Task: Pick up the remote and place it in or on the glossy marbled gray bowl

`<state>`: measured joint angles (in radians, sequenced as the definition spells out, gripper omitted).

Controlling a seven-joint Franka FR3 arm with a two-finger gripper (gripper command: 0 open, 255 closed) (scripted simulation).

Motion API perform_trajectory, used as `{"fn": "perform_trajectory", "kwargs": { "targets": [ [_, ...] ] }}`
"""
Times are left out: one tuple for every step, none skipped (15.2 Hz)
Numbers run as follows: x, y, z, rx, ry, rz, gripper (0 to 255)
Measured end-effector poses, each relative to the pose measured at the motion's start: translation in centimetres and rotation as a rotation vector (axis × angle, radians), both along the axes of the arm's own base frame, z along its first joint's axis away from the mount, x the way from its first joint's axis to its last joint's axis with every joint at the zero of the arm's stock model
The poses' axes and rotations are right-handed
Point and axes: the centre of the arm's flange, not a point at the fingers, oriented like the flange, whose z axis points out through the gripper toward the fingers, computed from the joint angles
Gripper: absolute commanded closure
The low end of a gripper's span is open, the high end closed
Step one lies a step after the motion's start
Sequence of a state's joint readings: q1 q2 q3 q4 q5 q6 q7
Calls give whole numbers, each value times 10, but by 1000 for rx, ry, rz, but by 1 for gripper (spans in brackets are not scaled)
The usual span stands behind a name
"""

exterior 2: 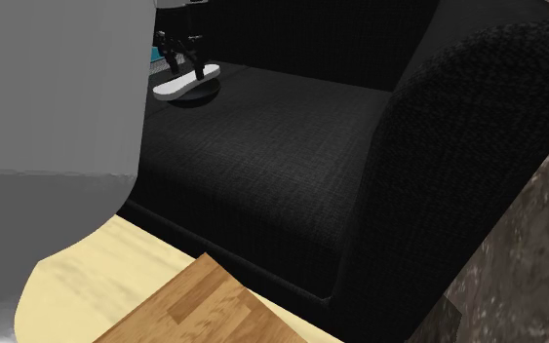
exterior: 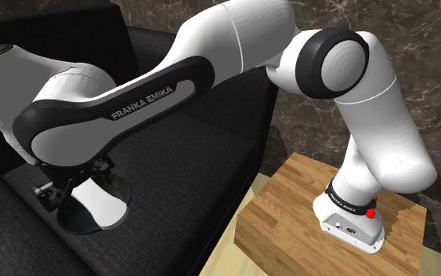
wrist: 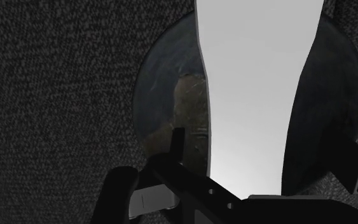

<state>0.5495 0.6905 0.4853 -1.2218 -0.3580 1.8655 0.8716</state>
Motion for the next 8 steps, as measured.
{"fn": "perform_trajectory", "kwargs": {
  "targets": [
    [0, 0, 0, 0, 0, 0, 0],
    [0, 0, 0, 0, 0, 0, 0],
    [-1, -1, 6, 0, 0, 0, 0],
    [0, -2, 15, 0, 0, 0, 0],
    [-2, -3, 27, 1, -1, 0, 0],
    [-3, -2, 38, 1, -1, 0, 0],
    [-2, -1, 44, 1, -1, 0, 0],
    [-2, -1, 48, 1, -1, 0, 0]
  ]
}}
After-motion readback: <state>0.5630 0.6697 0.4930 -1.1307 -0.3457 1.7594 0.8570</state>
